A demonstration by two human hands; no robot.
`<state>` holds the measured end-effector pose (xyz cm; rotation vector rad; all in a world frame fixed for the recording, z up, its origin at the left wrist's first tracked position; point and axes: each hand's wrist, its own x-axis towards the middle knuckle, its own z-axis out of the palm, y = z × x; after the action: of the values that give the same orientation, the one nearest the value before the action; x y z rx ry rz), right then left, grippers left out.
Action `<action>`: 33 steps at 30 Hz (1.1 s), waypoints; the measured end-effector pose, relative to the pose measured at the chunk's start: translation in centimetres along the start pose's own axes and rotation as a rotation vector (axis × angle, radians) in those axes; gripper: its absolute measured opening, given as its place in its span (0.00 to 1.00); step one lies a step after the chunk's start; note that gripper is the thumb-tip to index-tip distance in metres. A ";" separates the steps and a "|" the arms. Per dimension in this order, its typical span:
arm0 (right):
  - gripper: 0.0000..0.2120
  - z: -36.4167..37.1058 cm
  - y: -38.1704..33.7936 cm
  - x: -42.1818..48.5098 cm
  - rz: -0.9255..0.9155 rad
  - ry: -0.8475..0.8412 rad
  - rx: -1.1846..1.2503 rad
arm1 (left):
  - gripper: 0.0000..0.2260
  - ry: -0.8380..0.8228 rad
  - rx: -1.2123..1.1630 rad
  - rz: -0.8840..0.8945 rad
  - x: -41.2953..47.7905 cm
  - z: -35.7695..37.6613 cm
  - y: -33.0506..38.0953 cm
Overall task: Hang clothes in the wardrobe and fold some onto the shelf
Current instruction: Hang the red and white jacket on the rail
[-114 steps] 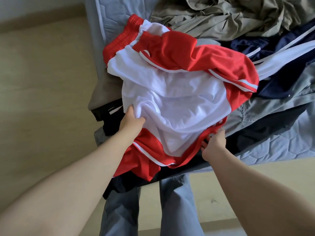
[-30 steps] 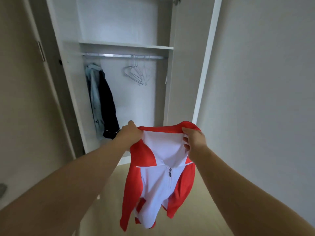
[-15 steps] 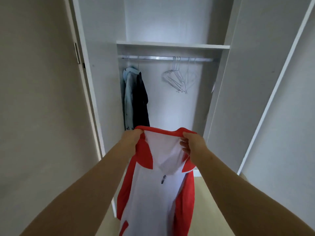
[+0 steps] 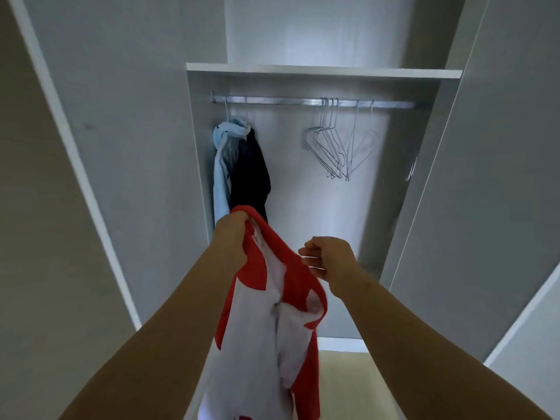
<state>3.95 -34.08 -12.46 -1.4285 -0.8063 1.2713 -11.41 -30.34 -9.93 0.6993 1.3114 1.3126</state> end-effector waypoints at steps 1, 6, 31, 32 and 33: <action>0.10 -0.4 -0.4 1.5 -0.004 0.012 -0.009 | 0.15 -0.013 0.015 0.025 1.4 1.5 0.0; 0.10 -1.2 -2.7 9.2 -0.014 0.072 -0.058 | 0.05 -0.058 -0.023 0.036 8.6 5.9 1.8; 0.13 -1.2 -15.6 44.2 -0.709 0.464 -0.866 | 0.13 0.072 -0.060 -0.004 37.8 24.2 6.7; 0.15 -1.5 -16.1 45.1 -0.746 0.494 -0.982 | 0.10 0.076 -0.055 -0.011 38.2 24.8 6.7; 0.17 -1.7 -16.6 46.1 -0.772 0.509 -1.077 | 0.08 0.082 -0.051 -0.016 38.5 25.3 6.8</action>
<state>18.07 12.78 -9.88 -1.8212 -1.5641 -0.2162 1.59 14.36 -8.90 0.6040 1.3422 1.3690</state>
